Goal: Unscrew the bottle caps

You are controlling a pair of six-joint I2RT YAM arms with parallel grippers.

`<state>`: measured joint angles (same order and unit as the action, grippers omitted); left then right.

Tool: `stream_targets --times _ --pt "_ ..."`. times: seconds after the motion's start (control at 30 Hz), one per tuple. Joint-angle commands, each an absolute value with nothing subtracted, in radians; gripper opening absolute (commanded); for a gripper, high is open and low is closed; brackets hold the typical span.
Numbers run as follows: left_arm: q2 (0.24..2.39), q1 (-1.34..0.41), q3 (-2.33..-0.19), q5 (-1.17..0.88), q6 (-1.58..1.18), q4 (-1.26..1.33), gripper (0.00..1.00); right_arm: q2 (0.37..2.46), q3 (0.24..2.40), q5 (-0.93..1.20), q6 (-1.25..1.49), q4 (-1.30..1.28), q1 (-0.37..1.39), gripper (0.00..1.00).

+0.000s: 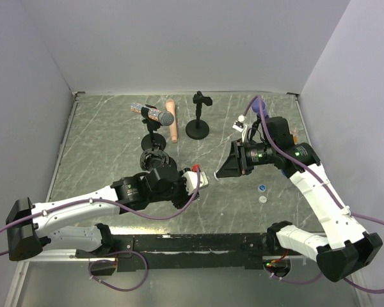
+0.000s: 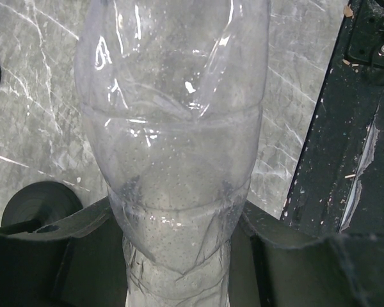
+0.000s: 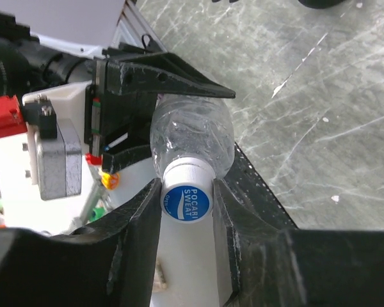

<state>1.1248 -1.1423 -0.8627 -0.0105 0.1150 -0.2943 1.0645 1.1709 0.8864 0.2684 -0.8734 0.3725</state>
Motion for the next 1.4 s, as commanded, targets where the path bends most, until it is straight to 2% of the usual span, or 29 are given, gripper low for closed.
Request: stream_targets --times 0.0,0.1,0.2,0.27,0.43,0.53,0.63,0.67,0.73,0.8,0.83,0.97,1.1,1.27,1.37 --pt "1.111 -1.144 -0.894 -0.021 0.132 -0.279 0.24 1.063 1.209 0.980 0.136 -0.871 0.393 0.09" --pt "1.100 -1.144 -0.890 -0.035 0.178 -0.285 0.24 1.072 1.259 1.012 -0.187 -0.951 0.478 0.00" --pt "1.101 -1.144 -0.900 -0.038 0.222 -0.307 0.24 1.046 1.289 1.005 -0.596 -1.081 0.615 0.00" --pt "1.112 -1.144 -0.913 -0.032 0.244 -0.322 0.24 0.990 1.235 0.941 -0.859 -1.094 0.721 0.00" --pt "1.129 -1.144 -0.907 -0.057 0.275 -0.316 0.24 0.842 1.080 0.737 -1.245 -0.907 0.834 0.00" --pt "1.131 -1.144 -0.897 -0.054 0.276 -0.301 0.24 0.838 1.046 0.658 -1.480 -0.916 0.850 0.00" --pt "1.129 -1.144 -0.888 -0.058 0.275 -0.292 0.24 0.815 0.997 0.627 -1.581 -0.887 0.851 0.01" --pt "1.127 -1.144 -0.885 -0.058 0.272 -0.291 0.24 0.812 0.989 0.626 -1.572 -0.868 0.850 0.04" --pt "1.124 -1.144 -0.877 -0.058 0.265 -0.290 0.24 0.821 1.006 0.635 -1.456 -0.842 0.850 0.21" --pt "1.118 -1.144 -0.864 -0.061 0.256 -0.287 0.24 0.853 1.060 0.638 -1.311 -0.859 0.850 0.52" --pt "1.114 -1.144 -0.858 -0.066 0.250 -0.281 0.24 0.862 1.096 0.638 -1.210 -0.864 0.847 0.59" --pt "1.106 -1.144 -0.830 -0.087 0.229 -0.259 0.24 0.847 1.143 0.683 -0.923 -0.894 0.833 0.79" --pt "1.109 -1.144 -0.821 -0.092 0.204 -0.238 0.24 0.792 1.147 0.625 -0.581 -0.775 0.824 0.98" --pt "1.117 -1.144 -0.828 -0.089 0.176 -0.226 0.24 0.862 1.229 0.624 -0.134 -0.808 0.652 0.99" --pt "1.118 -1.144 -0.836 -0.089 0.164 -0.216 0.24 0.949 1.261 0.656 0.048 -0.903 0.546 0.95"
